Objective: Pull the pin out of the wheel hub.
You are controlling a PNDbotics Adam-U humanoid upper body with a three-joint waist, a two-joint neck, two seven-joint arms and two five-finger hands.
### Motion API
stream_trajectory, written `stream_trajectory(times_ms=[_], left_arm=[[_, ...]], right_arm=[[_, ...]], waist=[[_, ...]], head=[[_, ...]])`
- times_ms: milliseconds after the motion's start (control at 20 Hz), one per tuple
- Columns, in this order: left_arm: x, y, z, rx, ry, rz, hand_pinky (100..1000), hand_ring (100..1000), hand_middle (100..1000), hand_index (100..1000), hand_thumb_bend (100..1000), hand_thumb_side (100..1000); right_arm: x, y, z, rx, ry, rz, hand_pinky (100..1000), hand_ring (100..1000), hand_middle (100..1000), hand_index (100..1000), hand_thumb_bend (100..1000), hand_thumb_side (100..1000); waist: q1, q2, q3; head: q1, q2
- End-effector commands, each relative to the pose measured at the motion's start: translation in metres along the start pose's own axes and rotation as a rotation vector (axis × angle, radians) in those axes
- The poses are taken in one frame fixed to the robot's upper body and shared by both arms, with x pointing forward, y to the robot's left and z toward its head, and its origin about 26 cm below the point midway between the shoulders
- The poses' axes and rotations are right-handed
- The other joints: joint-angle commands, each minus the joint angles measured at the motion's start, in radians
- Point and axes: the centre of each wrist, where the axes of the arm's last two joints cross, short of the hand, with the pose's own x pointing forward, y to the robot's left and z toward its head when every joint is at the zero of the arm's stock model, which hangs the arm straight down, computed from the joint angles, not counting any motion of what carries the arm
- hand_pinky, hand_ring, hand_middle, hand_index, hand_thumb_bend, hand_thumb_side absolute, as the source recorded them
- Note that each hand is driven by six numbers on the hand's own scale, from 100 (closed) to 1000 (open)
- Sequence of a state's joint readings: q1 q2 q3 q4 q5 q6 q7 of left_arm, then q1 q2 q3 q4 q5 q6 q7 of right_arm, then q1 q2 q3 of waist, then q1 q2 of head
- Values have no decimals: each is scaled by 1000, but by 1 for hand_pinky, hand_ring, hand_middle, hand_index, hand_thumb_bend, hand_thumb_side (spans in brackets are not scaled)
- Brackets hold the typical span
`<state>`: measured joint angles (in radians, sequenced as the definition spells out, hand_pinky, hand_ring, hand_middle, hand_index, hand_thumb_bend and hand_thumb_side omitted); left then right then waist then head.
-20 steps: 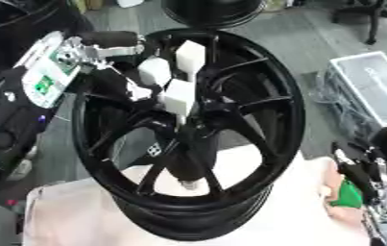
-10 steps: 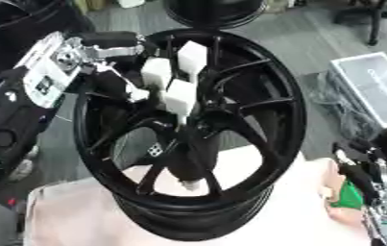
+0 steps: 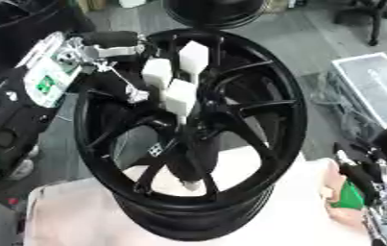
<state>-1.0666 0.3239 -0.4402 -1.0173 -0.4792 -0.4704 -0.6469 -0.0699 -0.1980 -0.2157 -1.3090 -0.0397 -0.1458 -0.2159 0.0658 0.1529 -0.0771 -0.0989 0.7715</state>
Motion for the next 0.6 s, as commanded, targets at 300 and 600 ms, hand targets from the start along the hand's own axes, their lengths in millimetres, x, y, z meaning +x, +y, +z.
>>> stream_trajectory(times_ms=[300, 600], left_arm=[[4, 19, 4, -179, -207, -146, 440, 414, 361, 595, 100, 242], [8, 41, 12, -83, -223, -85, 427, 403, 328, 563, 100, 282]], right_arm=[[5, -4, -4, -6, -20, 6, 420, 434, 774, 861, 319, 272], [4, -4, -4, -7, -18, 5, 420, 434, 774, 860, 318, 272]], waist=[[-6, -17, 1], [-4, -19, -1]], head=[[1, -2], [-1, -2]])
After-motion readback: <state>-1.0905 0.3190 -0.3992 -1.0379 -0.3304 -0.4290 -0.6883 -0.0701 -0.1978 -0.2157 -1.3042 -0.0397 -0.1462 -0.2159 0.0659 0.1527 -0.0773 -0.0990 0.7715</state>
